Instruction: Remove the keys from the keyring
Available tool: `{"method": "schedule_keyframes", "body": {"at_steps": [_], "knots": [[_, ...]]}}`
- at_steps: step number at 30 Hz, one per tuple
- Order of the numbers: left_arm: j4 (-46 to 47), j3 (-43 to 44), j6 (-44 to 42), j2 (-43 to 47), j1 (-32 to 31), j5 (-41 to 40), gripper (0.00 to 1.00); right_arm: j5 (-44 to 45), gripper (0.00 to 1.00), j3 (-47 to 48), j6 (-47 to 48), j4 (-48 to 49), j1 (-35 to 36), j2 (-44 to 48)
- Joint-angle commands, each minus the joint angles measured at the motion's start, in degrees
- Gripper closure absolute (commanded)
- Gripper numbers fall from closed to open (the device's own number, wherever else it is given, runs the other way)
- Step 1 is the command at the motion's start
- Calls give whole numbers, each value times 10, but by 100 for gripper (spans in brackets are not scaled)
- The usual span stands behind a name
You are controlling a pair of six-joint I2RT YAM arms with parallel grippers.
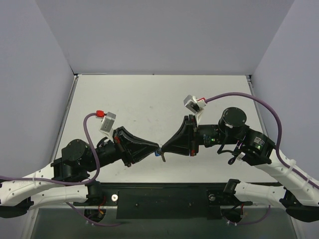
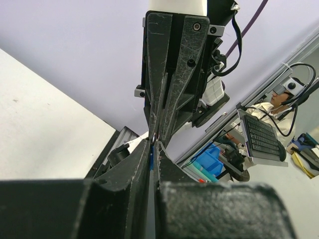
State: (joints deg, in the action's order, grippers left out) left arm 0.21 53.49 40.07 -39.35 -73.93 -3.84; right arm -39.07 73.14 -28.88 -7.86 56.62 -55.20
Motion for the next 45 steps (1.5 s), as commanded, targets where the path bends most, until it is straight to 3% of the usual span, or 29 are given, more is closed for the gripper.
{"method": "schedule_keyframes", "body": {"at_steps": [1, 9, 14, 19, 22, 23, 29, 34, 45], "knots": [[24, 28, -3, -6, -2, 11, 85, -13, 100, -4, -1, 35, -2, 10], [17, 39, -7, -6, -2, 8, 69, -13, 100, -4, 1, 29, -2, 11], [16, 44, -8, -12, -2, 14, 68, -13, 100, -2, 2, 29, -2, 10], [17, 44, -7, -15, -2, 15, 82, -14, 100, -2, 1, 31, -2, 9], [17, 47, -6, -22, -2, 23, 99, -13, 100, 0, 1, 31, -2, 9], [16, 47, -5, -25, -2, 23, 100, -12, 100, 1, 1, 31, -2, 7], [-1, 67, -13, -36, -2, 38, 100, -26, 100, 9, 1, 15, -2, -3], [-112, 124, -39, -77, -2, 78, 100, -51, 100, 47, 32, -56, 0, -23], [-219, 207, -86, -126, -2, 129, 100, -72, 100, 107, 85, -153, -1, -61]]}}
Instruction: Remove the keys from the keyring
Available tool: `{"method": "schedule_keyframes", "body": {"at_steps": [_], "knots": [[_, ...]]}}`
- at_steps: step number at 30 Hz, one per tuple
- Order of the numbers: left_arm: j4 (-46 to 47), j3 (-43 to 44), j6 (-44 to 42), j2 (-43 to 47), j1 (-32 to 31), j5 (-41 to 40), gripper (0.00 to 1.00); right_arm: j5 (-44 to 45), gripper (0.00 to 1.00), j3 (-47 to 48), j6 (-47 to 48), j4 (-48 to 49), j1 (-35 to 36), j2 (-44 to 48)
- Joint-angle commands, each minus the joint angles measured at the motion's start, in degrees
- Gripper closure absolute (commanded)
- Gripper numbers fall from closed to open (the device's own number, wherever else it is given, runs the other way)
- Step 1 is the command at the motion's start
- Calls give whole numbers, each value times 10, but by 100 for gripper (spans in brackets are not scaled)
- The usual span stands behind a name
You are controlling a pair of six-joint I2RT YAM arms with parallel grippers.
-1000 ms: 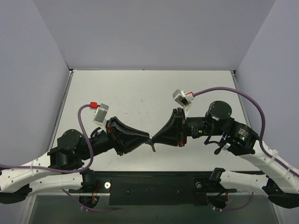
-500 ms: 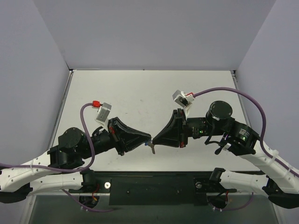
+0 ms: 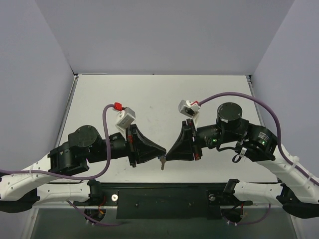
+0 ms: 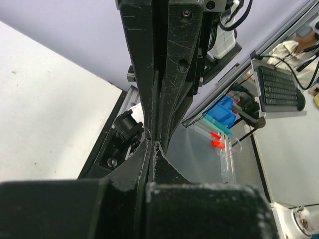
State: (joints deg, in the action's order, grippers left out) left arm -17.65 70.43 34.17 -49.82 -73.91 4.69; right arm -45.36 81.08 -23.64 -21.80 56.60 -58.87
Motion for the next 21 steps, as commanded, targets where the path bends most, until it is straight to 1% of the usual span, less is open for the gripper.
{"method": "schedule_keyframes", "body": {"at_steps": [1, 11, 15, 21], "knots": [[-58, 46, -36, -26, -3, 49, 100, -15, 100, 30, 35, -24, -1, -28], [-152, 67, -93, -55, -3, 137, 100, -32, 100, 65, 78, -94, -4, -56], [-171, 60, -101, -55, -3, 142, 100, -27, 100, 68, 86, -104, -9, -56], [-154, 23, -99, -17, -2, 129, 100, -17, 100, 64, 90, -107, -17, -44]]}}
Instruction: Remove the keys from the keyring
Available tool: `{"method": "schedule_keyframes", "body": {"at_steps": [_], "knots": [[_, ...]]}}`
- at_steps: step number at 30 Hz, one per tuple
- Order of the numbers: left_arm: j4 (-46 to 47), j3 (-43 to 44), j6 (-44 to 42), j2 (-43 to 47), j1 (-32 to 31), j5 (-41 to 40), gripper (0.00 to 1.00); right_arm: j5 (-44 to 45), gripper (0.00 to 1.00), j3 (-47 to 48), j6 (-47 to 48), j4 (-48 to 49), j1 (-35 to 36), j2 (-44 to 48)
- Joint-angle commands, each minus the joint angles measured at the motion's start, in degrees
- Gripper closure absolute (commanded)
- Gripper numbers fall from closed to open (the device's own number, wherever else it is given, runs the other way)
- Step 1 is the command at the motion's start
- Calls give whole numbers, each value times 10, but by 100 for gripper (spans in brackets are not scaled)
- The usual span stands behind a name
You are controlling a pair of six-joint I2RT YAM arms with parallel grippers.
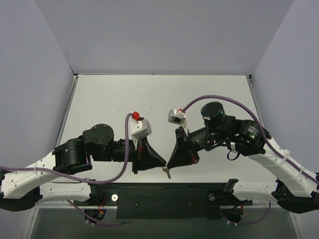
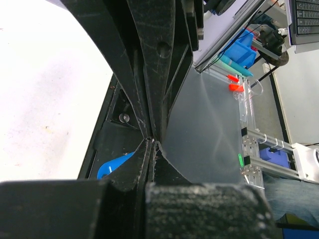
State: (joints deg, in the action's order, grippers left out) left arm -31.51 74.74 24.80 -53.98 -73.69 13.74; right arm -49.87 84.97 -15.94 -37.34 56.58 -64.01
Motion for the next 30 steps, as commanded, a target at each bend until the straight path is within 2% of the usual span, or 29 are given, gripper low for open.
{"method": "schedule_keyframes", "body": {"at_steps": [1, 19, 26, 30], "knots": [[-14, -26, -1, 28, -4, 38, 100, 28, 100, 24, 13, 48, -17, 9], [16, -63, 16, 49, -4, 29, 100, 38, 100, 19, 11, 49, -20, 13], [15, -68, 23, 57, -4, 10, 100, 83, 100, 6, 12, 54, -20, 27], [16, -69, 24, 61, -5, -16, 100, 149, 100, -12, 3, 65, -23, 42]]}}
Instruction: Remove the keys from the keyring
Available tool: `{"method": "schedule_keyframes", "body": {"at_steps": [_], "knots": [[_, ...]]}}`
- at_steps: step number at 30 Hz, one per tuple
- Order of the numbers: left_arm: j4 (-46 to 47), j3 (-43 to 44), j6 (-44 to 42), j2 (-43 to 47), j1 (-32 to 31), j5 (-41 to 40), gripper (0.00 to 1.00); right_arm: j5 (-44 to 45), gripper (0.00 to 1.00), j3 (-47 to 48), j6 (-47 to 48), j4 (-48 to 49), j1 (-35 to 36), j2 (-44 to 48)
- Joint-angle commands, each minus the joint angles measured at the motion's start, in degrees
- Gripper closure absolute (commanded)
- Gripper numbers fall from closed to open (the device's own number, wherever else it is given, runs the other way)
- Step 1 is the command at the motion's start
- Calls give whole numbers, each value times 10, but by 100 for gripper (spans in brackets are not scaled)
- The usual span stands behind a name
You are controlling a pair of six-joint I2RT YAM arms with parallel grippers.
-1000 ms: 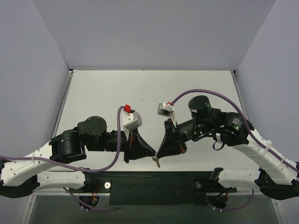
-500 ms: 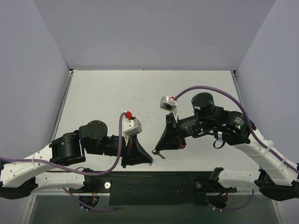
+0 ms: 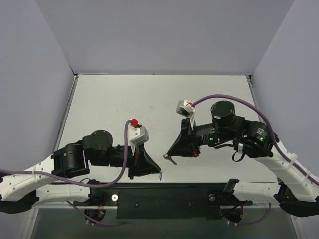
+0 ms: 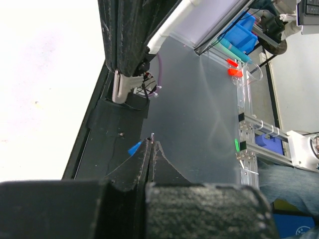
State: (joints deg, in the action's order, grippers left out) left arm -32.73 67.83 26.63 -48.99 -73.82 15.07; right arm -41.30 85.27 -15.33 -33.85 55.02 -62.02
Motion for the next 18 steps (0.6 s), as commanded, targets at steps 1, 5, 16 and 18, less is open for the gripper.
{"method": "schedule_keyframes", "body": {"at_steps": [1, 5, 16, 18], "knots": [[25, -1, 9, 13, -3, -36, 100, 85, 100, -20, -9, 33, -8, 27], [16, -2, 11, 22, -3, -73, 100, 115, 100, -43, -22, 52, -9, 44], [-64, 0, 32, 71, -3, -304, 100, 302, 100, -96, -46, 38, -9, 81], [-95, -1, 38, 79, -2, -337, 100, 318, 100, -102, -45, 28, -9, 77]]}}
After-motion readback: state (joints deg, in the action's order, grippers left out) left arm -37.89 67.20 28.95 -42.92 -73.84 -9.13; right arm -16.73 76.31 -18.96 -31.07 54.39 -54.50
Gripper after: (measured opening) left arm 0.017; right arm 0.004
